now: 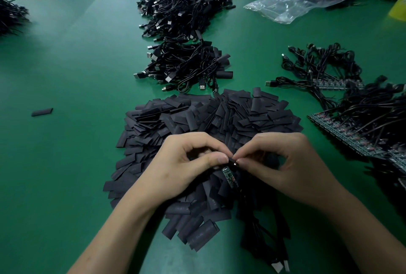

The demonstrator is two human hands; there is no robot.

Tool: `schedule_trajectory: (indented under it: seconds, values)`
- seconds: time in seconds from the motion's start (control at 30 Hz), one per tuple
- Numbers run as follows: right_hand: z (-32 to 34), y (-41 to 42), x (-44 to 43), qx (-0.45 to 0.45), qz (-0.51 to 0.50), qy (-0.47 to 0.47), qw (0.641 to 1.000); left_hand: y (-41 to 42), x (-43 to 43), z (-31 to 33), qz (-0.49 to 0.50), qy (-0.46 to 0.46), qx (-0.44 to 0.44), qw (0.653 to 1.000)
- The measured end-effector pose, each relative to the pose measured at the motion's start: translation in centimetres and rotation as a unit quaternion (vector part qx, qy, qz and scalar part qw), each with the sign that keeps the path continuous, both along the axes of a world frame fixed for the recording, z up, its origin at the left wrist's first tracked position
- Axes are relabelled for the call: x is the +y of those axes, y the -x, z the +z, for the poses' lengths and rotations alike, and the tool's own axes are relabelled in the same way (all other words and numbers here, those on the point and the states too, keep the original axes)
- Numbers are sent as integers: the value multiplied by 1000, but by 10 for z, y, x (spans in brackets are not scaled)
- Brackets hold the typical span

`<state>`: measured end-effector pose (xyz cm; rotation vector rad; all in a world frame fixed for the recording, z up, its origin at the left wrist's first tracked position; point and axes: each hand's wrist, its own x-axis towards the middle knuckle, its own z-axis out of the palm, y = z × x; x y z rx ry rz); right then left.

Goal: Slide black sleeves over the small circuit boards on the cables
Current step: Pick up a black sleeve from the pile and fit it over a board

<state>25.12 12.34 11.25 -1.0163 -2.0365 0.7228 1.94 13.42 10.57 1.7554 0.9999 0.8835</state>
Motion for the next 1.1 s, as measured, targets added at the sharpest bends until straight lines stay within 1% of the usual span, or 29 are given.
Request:
schedule_trajectory:
  seconds: [0.2,0.4,0.47,0.53,0.6,0.73,0.93,1.1]
  values:
    - [-7,3,0,-11,4,-77,997,1,1,0,-9,50,-9,999]
    - [-11,6,-2,2,-10,-83,997,1,0,-3,-1,63,-20,998]
    - [-11,7,-3,8,-28,-87,996,-2,0,-3,31,55,-43,997]
    - [-10,9,-3,8,-61,-99,993,-9,-2,-5,85,42,-86,992]
    - [-10,9,-4,7,-97,-111,989,-17,-6,-8,130,20,-108,985]
    - [-11,10,-5,-4,-145,-129,981,-29,-11,-12,161,7,-133,978]
    - [-13,12,-6,-17,-162,-156,974,-32,-13,-14,191,0,-134,972]
    - [-14,10,-4,-24,-159,-167,973,-31,-15,-11,190,-29,-82,978]
